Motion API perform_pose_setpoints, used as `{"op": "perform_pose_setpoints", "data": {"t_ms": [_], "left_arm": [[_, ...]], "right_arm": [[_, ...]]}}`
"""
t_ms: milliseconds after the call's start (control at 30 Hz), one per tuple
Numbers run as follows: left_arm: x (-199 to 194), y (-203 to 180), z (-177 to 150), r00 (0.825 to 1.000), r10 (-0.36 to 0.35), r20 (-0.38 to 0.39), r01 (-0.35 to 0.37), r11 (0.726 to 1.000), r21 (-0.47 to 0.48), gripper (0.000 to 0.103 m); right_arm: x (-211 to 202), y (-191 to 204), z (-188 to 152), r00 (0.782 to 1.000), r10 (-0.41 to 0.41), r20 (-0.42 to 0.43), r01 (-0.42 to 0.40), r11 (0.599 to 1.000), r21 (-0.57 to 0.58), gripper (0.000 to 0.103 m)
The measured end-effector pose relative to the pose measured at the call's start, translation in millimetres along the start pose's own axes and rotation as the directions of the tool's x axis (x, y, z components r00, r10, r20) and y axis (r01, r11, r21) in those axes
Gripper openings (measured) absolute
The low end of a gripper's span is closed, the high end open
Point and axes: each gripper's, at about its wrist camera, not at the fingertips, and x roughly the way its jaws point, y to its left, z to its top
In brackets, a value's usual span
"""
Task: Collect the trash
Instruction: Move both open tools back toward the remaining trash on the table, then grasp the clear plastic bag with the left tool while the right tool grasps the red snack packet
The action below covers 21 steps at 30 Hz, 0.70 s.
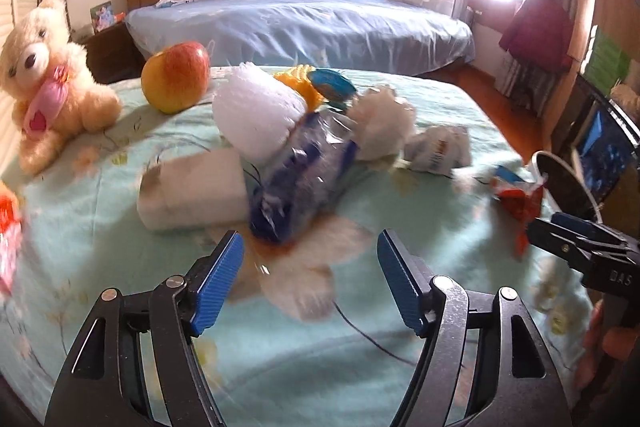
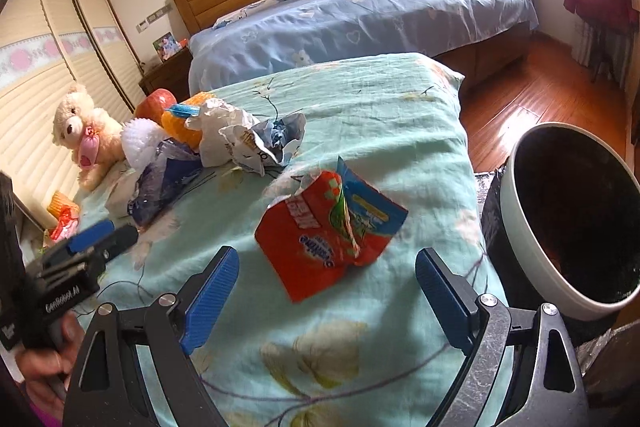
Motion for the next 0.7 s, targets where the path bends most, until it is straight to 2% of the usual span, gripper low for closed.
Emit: {"op": "perform_pose_setpoints", "data": {"t_ms": [233,300,333,367,400,433,500,700], "left_arm": [[25,2,19,0.999,0.037,-0.019,-0.037,0.999,0.014,0.071],[34,-2,20,0.998,0.06,-0.036,-0.058,0.998,0.035,0.07],[38,-5,19,0.996,0.072,-0.043,-0.07,0.996,0.051,0.066],[40,-8,18,0.996,0.079,-0.041,-0.076,0.995,0.068,0.06],[40,-12,16,0.996,0.081,-0.041,-0.077,0.993,0.091,0.039],[41,-15,15,0.996,0.073,-0.051,-0.067,0.992,0.105,0.035],[39,-18,15,0.996,0.073,-0.044,-0.068,0.991,0.117,0.033],[22,-19,8,0.999,0.007,-0.036,-0.003,0.996,0.085,0.028]], "right_arm": [[15,4,7,1.0,-0.015,-0.022,0.015,1.0,-0.007,0.089],[17,4,8,0.999,-0.02,-0.027,0.02,1.0,-0.007,0.079],[19,5,8,0.999,-0.027,-0.032,0.026,1.0,-0.008,0.071],[20,6,7,0.999,-0.029,-0.037,0.028,1.0,-0.012,0.07],[20,7,7,0.999,-0.029,-0.036,0.029,0.999,-0.017,0.067],[19,8,6,0.999,-0.034,-0.031,0.033,0.999,-0.025,0.059],[16,11,5,0.999,-0.03,-0.021,0.029,0.999,-0.042,0.044],[7,12,3,1.0,-0.016,0.005,0.016,0.999,-0.05,0.027]]}}
